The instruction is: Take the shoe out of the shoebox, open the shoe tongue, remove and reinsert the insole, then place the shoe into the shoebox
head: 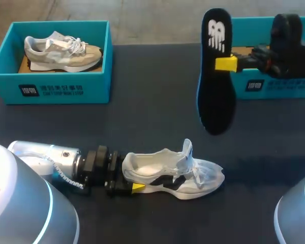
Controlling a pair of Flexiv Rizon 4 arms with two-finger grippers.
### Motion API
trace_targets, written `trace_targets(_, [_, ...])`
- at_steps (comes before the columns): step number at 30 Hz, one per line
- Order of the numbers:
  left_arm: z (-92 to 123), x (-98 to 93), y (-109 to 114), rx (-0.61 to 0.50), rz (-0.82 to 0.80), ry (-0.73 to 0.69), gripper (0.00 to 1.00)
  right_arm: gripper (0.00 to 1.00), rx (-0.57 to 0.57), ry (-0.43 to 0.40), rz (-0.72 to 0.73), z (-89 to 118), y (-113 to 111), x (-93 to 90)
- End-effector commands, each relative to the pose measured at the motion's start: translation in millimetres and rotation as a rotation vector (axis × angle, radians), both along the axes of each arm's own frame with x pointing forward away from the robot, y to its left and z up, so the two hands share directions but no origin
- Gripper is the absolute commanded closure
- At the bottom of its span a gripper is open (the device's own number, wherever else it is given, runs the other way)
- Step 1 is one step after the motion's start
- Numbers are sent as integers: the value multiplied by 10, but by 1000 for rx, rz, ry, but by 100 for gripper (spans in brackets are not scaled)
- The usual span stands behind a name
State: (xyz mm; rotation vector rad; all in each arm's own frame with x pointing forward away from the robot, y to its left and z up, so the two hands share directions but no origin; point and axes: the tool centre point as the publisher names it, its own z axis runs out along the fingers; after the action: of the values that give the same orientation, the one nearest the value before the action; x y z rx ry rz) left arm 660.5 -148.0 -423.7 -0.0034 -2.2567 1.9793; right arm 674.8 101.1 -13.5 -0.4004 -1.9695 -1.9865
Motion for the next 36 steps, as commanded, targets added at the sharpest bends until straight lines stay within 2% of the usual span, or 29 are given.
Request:
trace_targets(1, [-45,-14,-3,1,2,0,100,100,-17,-8,-66,142,-205,-347])
trace_targets(9, [-45,-14,-3,1,2,0,100,100,-54,-21,-92,238,-355,-546])
trace_targets(14, [-45,-14,-3,1,2,0,100,100,-19,-21,-63,270,-388,-600])
trace_targets(23, [-45,-14,-3,1,2,0,100,100,-60,-4,-52,316,-298,-650])
trace_targets(36, [-45,-14,-3,1,2,0,100,100,-38,17,-21,410,-180,-769])
